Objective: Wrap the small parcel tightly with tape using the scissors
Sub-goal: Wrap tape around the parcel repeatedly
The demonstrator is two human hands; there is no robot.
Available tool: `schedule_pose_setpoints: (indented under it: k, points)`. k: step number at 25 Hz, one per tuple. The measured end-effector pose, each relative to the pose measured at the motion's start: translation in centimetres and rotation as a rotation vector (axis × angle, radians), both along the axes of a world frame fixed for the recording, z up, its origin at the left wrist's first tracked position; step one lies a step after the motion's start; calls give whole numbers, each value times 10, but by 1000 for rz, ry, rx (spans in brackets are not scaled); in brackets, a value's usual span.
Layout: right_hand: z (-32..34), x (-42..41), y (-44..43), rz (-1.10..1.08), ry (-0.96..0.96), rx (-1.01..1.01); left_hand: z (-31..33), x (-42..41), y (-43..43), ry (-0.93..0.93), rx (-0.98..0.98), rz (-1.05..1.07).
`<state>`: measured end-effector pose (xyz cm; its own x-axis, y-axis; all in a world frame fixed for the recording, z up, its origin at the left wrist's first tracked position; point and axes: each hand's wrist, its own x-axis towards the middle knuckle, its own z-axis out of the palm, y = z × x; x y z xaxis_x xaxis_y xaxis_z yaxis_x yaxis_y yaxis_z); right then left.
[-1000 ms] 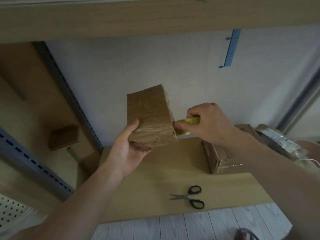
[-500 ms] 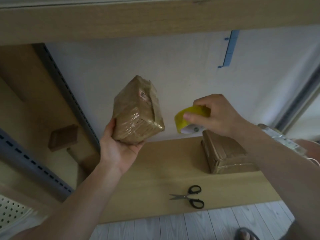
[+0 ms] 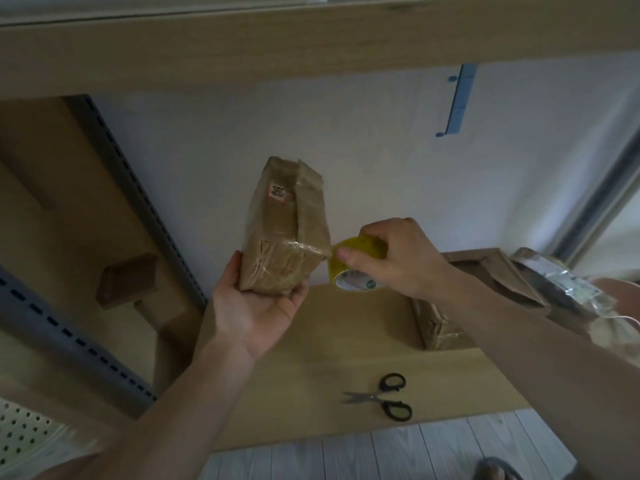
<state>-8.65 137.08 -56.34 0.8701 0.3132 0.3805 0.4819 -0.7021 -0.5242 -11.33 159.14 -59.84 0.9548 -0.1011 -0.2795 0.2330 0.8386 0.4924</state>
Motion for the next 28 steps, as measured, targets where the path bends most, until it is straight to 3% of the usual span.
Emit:
schedule_pose_setpoints:
  k: [3, 6, 9, 12, 15, 19, 24, 28]
  points:
    - [0, -3, 5, 36, -50, 27, -4, -4, -6, 69, 67, -155]
    - [2, -1, 2, 15, -88, 53, -11, -1, -10, 94, 204, -169]
    - [2, 2, -5, -44, -68, -39, -18, 1, -11, 93, 318, -179]
    - [6, -1, -7, -26, -56, -116, -7, -5, -4, 72, 289, -380]
    - [6, -12, 3, -39, -107, -197, 0, -9, -2, 83, 408, -493]
    - [8, -19, 15, -134, -81, -119, 7, -18, -18, 97, 367, -393]
    - [8, -16, 14, -63, 202, 325, 6, -15, -18, 103, 238, -111]
    - [18, -13, 8, -36, 244, 434, 5, -8, -12, 83, 250, 3]
